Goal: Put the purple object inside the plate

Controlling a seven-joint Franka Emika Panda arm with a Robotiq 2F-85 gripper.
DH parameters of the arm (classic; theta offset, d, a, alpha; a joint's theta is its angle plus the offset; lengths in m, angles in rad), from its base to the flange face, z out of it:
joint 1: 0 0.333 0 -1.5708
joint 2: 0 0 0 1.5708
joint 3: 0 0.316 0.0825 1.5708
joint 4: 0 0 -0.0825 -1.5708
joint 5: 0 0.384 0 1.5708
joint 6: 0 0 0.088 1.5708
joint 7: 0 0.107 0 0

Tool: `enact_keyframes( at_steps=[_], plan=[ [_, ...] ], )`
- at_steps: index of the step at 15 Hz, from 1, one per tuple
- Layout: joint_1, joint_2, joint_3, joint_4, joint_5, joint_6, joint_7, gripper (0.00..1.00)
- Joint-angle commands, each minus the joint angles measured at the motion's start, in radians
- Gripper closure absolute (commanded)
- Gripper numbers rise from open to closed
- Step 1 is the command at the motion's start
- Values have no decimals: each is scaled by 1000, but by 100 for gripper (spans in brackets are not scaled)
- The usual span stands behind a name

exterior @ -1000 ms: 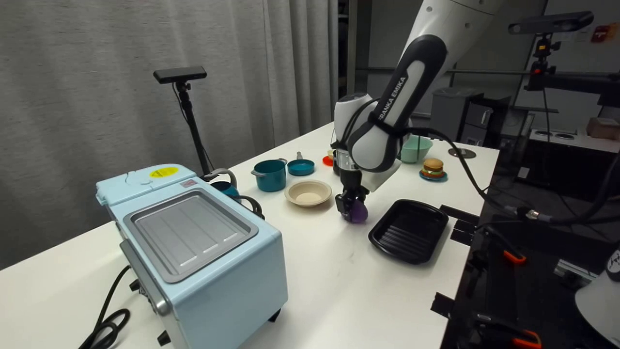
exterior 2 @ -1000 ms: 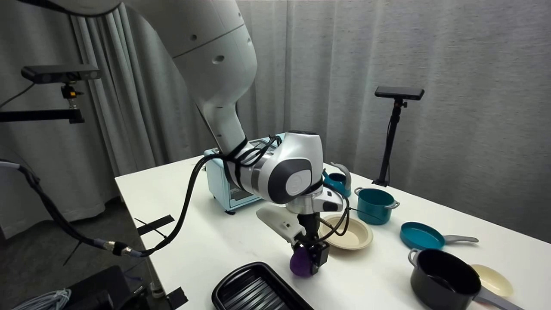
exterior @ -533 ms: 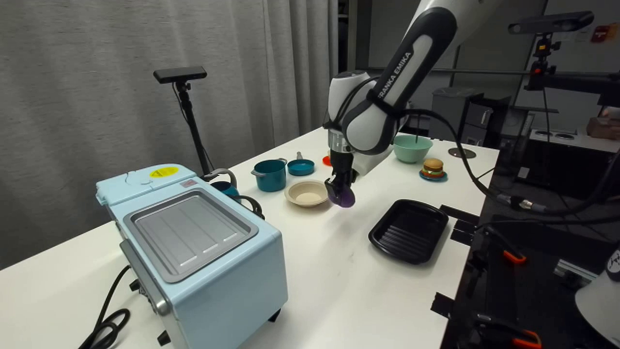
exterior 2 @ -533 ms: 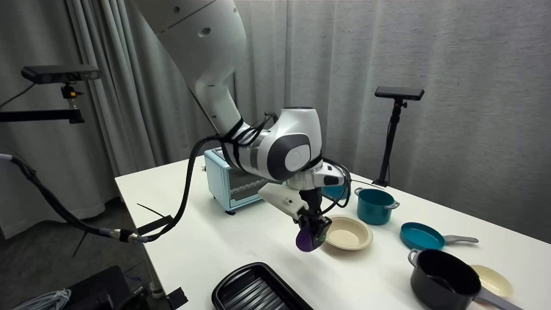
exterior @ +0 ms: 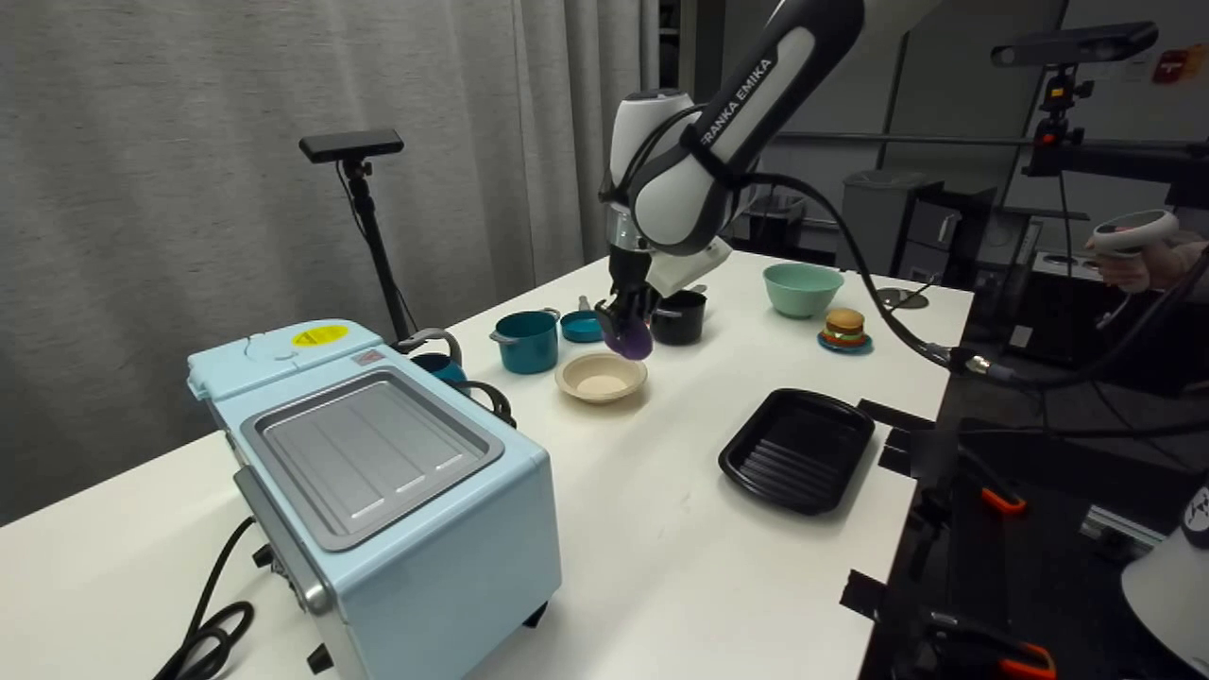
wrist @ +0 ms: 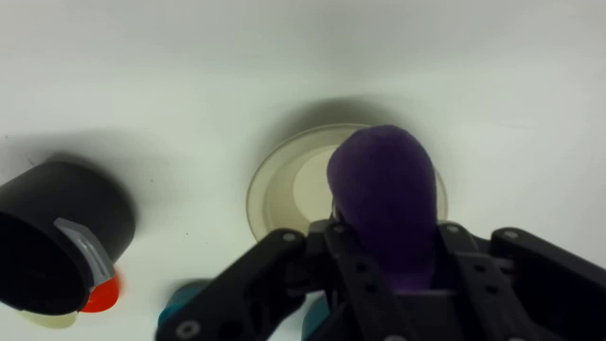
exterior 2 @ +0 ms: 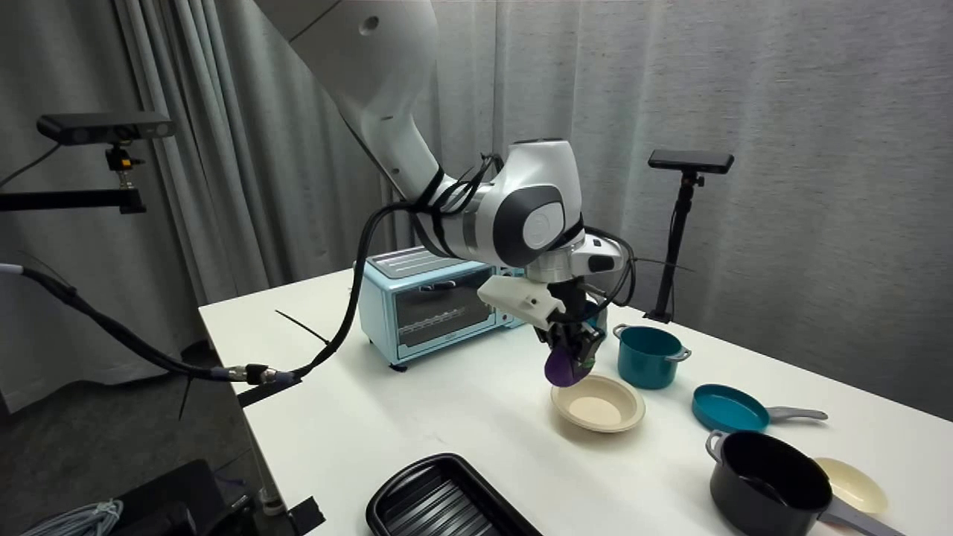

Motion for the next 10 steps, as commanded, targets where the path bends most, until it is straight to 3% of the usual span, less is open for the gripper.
enact_keyframes(
  at_steps=[1,10],
  plan=[
    [-1,101,-11,134,9,-23,4,93],
    [21,332,-61,331,-6,-53,38,93]
  ],
)
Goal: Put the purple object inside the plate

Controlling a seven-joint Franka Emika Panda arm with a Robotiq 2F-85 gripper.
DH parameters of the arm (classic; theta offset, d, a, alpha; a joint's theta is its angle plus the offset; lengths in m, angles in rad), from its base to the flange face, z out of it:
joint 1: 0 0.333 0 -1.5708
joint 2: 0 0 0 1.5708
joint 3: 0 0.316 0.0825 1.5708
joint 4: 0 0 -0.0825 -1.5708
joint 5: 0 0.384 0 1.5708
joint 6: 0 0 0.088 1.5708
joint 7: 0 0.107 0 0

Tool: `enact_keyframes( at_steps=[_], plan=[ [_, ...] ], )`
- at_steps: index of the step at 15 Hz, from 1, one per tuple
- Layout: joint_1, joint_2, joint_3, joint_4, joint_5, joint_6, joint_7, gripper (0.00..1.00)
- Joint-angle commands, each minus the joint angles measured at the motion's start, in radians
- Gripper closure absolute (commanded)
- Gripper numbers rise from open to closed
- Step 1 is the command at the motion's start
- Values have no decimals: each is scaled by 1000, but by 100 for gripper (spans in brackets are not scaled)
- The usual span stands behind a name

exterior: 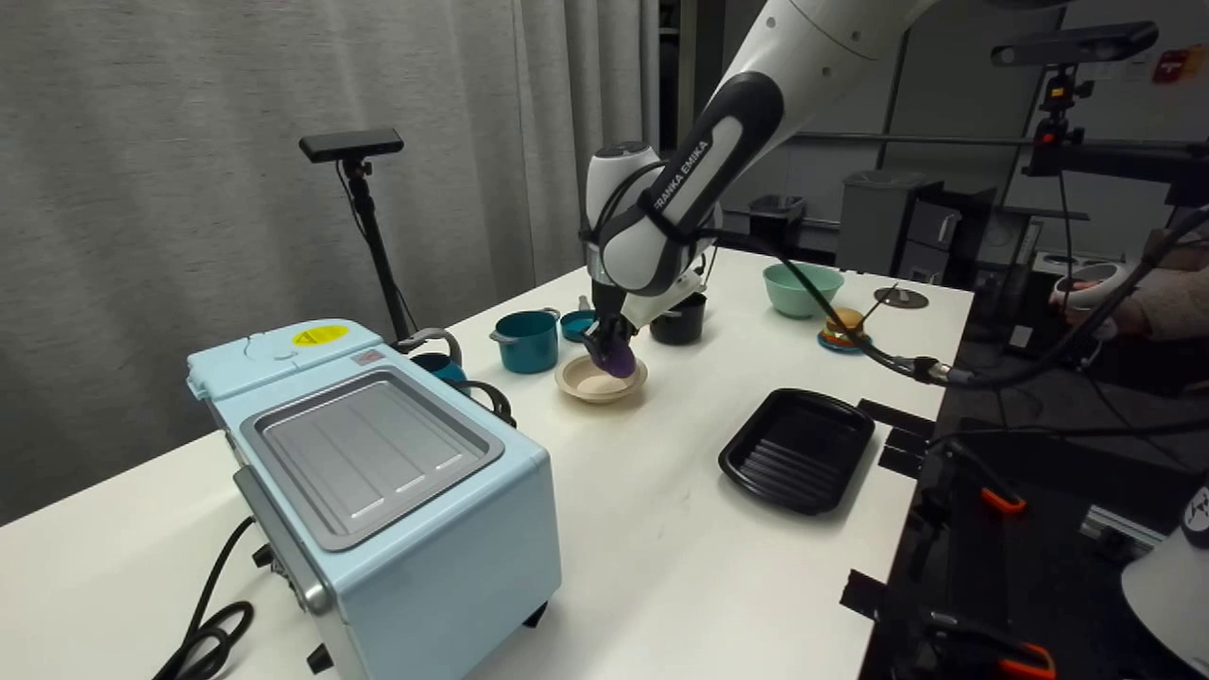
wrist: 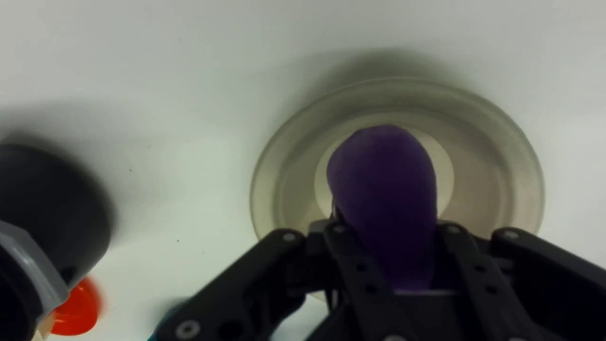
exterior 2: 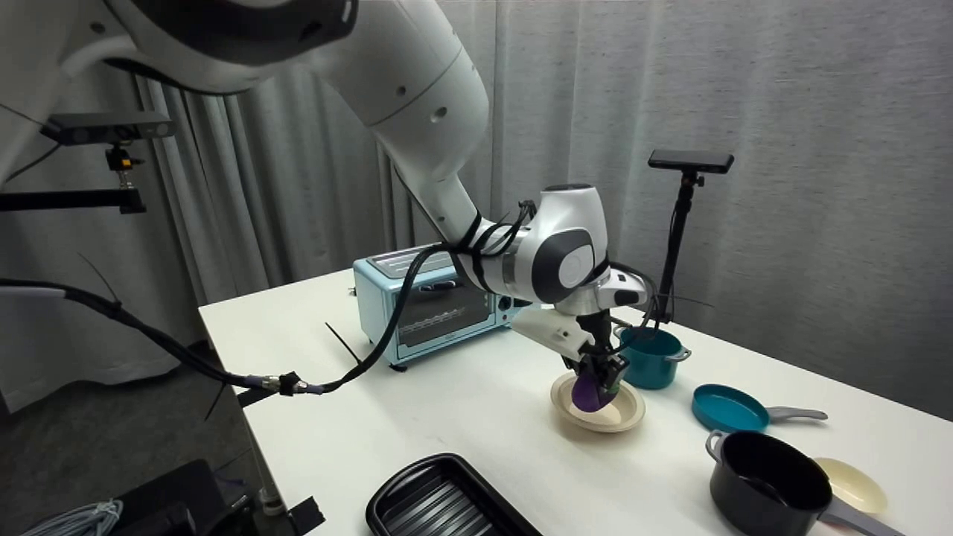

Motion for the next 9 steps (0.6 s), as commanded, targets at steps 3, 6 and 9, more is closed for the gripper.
enact_keyframes(
  at_steps=[3,6,9],
  plan=[
    [26,133,-37,135,-4,-70,32,93],
    [25,136,-30,147,1,-102,30,47],
    [18,101,-12,121,10,-119,17,27]
  ],
)
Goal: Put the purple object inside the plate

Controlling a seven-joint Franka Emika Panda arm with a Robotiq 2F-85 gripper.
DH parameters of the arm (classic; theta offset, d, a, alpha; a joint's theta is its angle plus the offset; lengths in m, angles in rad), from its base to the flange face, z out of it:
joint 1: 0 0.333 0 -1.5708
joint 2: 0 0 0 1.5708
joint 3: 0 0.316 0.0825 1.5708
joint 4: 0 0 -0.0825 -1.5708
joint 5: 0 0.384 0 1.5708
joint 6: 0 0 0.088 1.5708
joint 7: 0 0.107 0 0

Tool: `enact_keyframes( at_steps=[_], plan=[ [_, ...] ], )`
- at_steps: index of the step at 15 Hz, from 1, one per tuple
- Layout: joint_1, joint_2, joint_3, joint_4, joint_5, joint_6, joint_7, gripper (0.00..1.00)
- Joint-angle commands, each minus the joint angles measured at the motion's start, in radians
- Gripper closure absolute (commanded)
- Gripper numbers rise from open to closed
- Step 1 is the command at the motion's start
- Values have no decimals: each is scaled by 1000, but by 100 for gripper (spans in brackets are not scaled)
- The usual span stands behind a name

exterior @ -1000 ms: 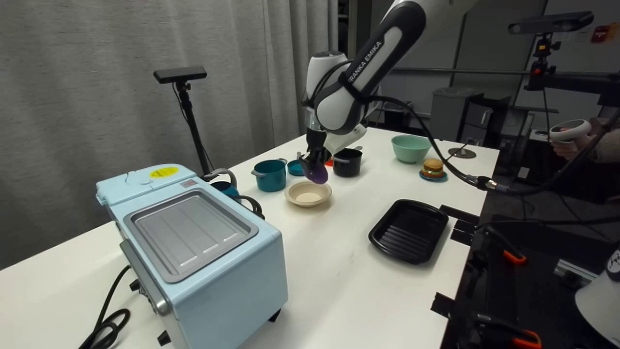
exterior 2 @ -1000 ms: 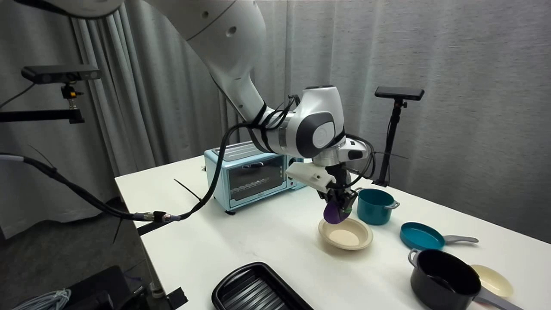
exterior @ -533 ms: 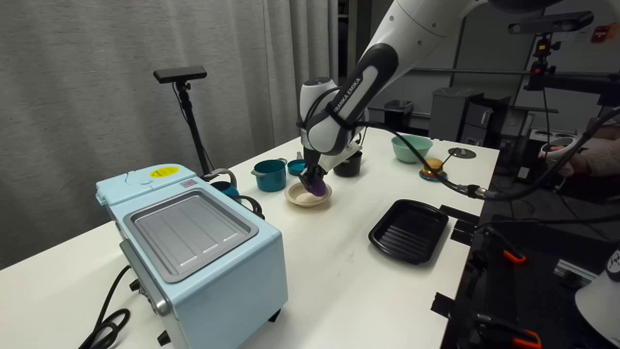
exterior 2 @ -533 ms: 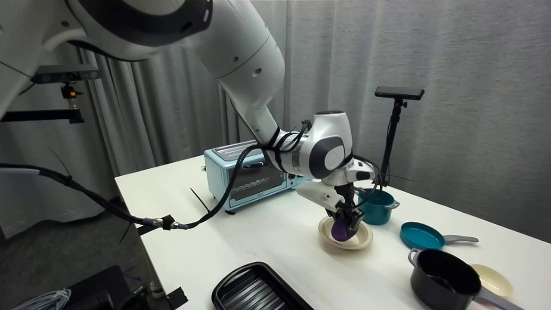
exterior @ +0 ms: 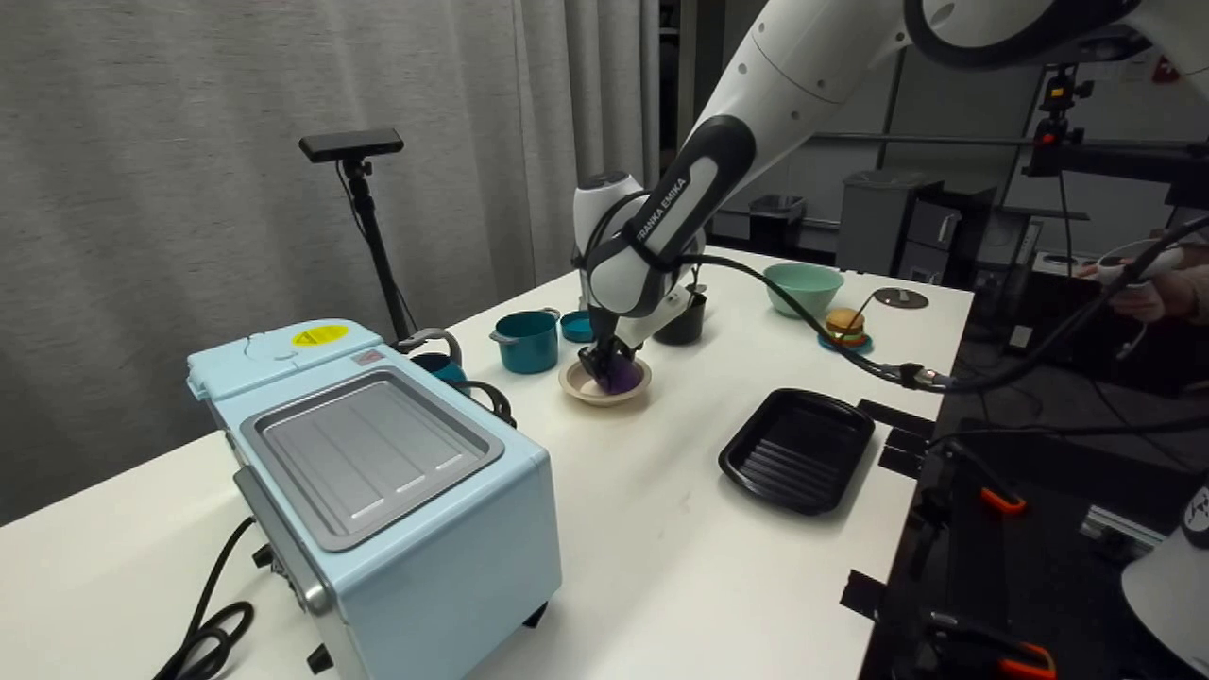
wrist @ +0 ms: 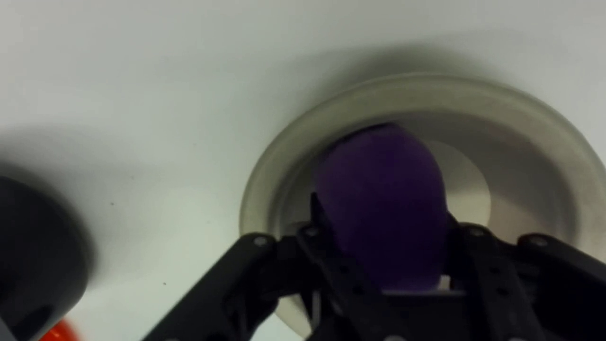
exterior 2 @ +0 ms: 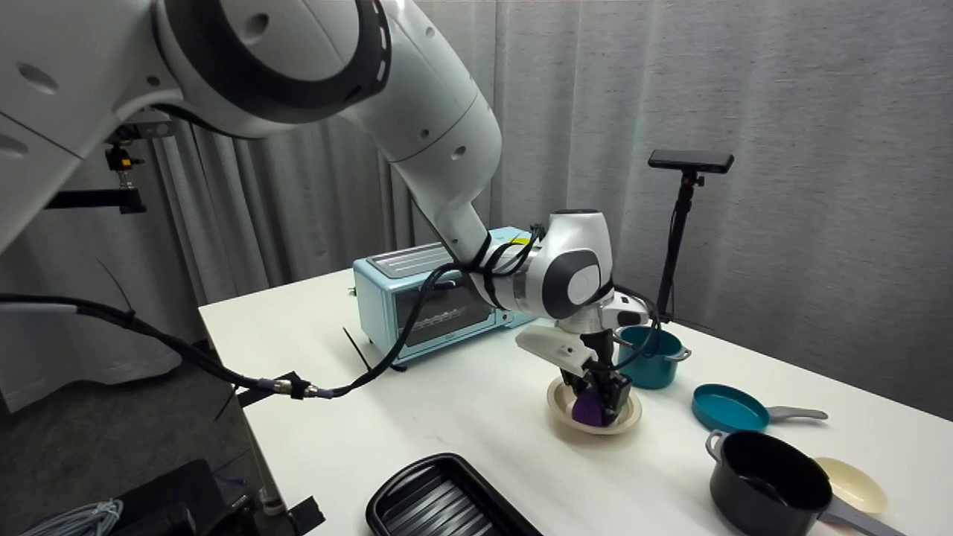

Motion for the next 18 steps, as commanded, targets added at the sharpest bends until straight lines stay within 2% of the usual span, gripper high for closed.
enact_keyframes(
  at_steps=[1,3,4,16,17,18],
  plan=[
    [5,-28,8,-12,12,-27,-6,18],
    [2,-61,19,-46,15,-12,-17,2],
    [2,-78,23,-62,15,-6,-19,1],
    [18,-343,10,-342,-11,67,-3,0],
    [14,-271,20,-253,-1,39,-7,0],
    [13,-289,19,-277,-1,43,-7,0]
  ],
)
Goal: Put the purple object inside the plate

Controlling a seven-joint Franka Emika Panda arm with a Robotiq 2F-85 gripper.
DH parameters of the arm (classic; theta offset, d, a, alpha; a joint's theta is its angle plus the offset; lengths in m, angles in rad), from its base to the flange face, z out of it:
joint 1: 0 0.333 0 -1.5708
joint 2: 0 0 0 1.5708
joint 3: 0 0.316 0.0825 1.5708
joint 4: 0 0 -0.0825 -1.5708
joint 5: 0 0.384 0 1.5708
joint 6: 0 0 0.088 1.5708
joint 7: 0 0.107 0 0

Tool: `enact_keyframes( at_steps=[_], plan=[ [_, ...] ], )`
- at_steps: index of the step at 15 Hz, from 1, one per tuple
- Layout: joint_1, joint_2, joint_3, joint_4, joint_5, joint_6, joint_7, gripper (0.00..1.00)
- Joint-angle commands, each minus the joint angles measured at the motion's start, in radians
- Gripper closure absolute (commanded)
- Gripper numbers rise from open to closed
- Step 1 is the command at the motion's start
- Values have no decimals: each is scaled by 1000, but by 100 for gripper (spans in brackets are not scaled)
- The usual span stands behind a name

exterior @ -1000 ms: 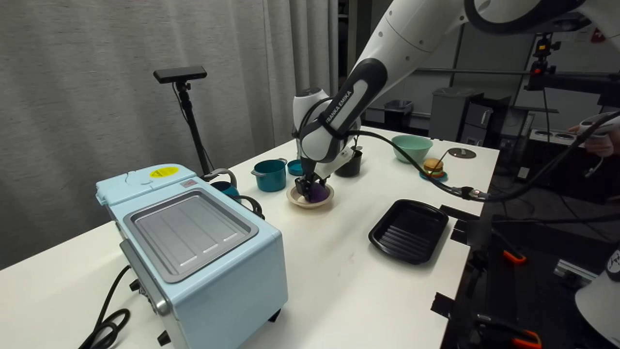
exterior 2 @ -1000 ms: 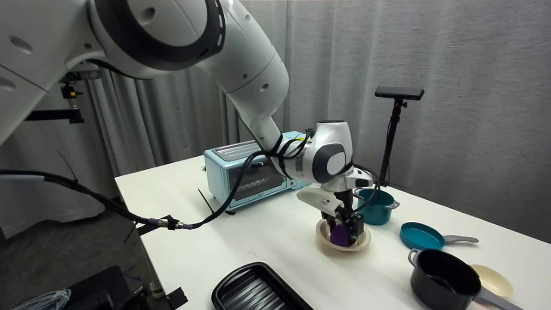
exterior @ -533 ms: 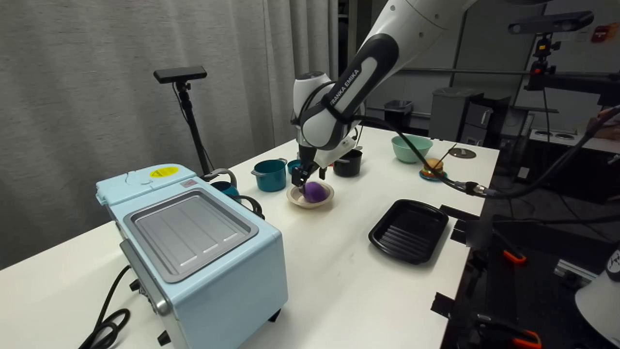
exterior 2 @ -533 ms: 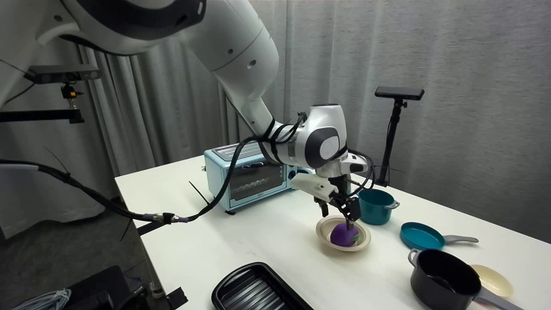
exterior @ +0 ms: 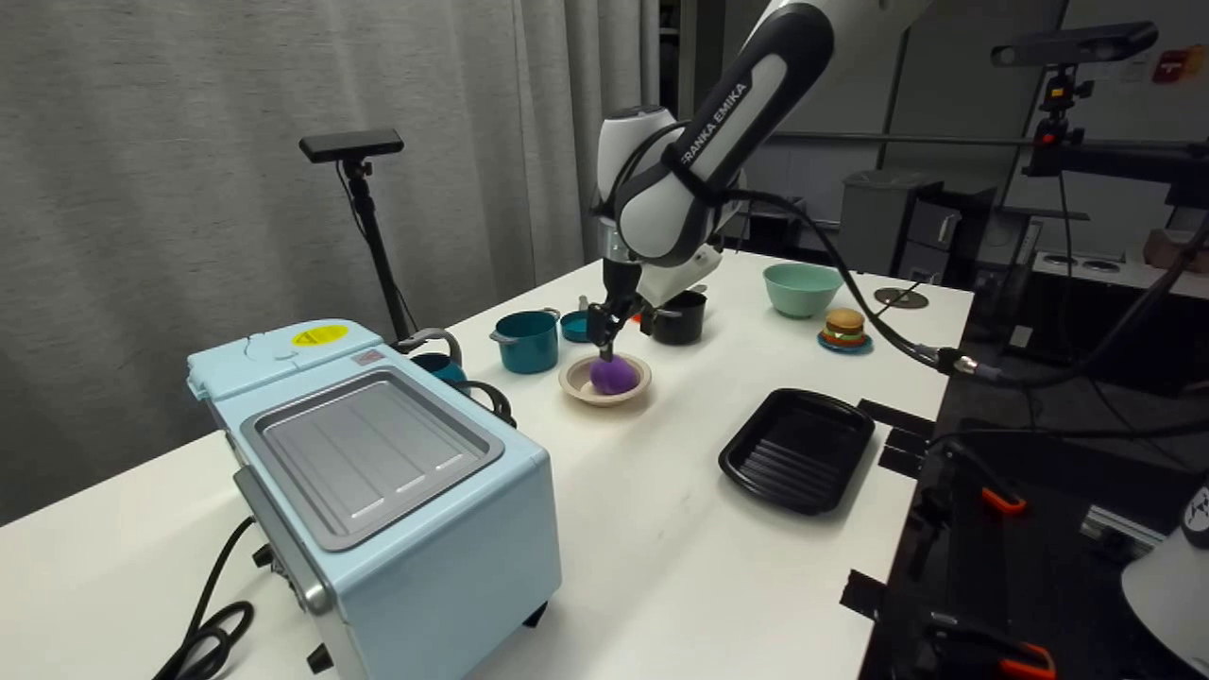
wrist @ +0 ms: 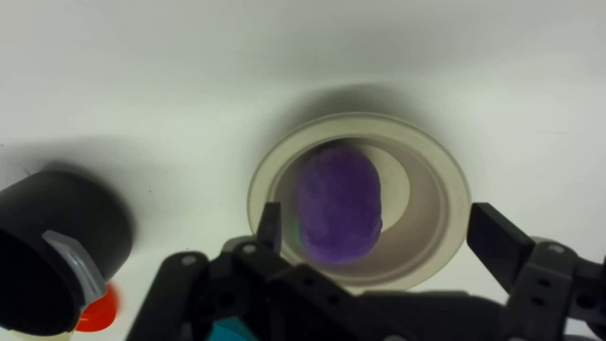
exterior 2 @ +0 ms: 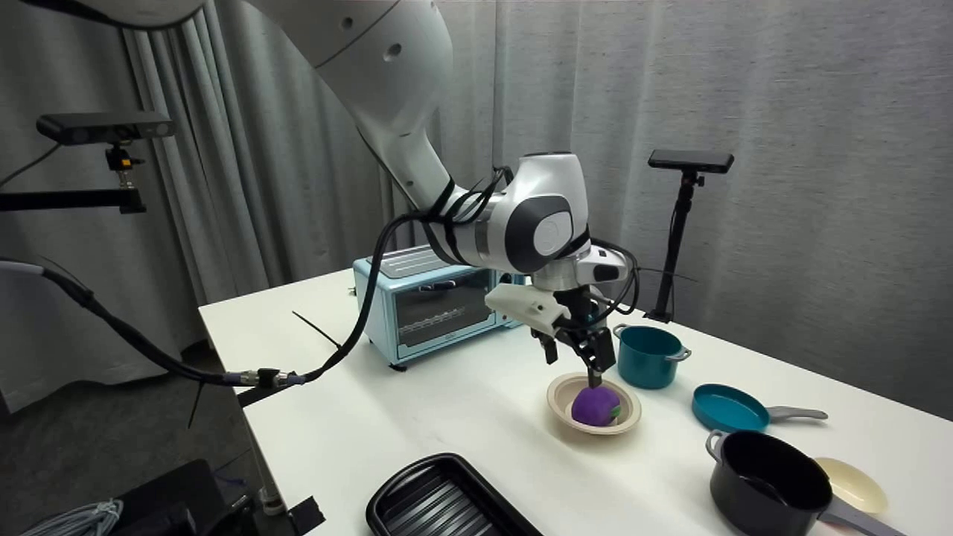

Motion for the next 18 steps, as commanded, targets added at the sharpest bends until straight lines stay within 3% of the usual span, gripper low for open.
enact_keyframes(
  at_steps=[1,18],
  plan=[
    [-2,-13,0,-15,0,0,-1,0],
    [-2,-29,0,-36,-1,3,0,0]
  ],
)
